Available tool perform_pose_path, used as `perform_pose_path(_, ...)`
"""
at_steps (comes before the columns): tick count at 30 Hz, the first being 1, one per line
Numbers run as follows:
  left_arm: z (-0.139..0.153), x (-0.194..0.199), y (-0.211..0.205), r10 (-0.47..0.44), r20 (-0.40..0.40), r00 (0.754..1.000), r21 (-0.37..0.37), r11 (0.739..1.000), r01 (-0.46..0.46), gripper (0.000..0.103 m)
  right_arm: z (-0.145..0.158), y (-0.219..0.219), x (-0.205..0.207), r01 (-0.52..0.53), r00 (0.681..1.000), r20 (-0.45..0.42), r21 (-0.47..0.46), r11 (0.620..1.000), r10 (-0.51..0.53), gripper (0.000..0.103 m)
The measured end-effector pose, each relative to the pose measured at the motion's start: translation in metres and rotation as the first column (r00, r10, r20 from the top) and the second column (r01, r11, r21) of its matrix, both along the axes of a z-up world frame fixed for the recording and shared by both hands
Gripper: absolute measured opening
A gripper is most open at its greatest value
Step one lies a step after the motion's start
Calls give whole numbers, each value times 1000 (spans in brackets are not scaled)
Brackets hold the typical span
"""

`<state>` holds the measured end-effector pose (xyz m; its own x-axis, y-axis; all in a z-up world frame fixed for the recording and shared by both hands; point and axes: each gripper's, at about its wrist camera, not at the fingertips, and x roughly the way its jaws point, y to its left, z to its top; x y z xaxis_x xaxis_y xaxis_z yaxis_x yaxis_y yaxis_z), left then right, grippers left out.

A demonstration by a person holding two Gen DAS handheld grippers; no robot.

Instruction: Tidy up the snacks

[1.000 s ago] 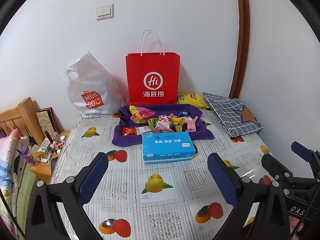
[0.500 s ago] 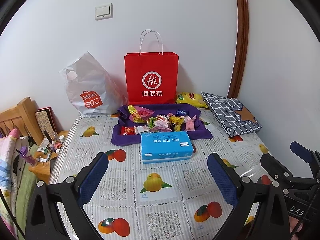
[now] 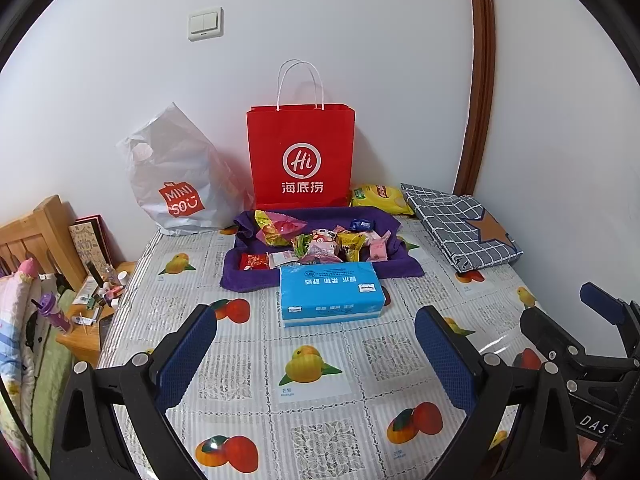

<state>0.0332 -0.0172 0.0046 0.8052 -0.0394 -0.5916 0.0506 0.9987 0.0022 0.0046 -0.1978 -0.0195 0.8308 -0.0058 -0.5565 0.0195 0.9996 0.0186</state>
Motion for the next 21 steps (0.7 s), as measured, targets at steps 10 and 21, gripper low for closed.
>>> perform_pose_path(10,0,0,0,0,0,1000,-1,1000,0,100,-1,-1,-1,-5,1000,5,7,1000,5,102)
perform_pose_path(21,0,-1,2,-2,3,1000,-2,1000,3,100,0,0,-4,-4,1000,13,14,1000,4,102)
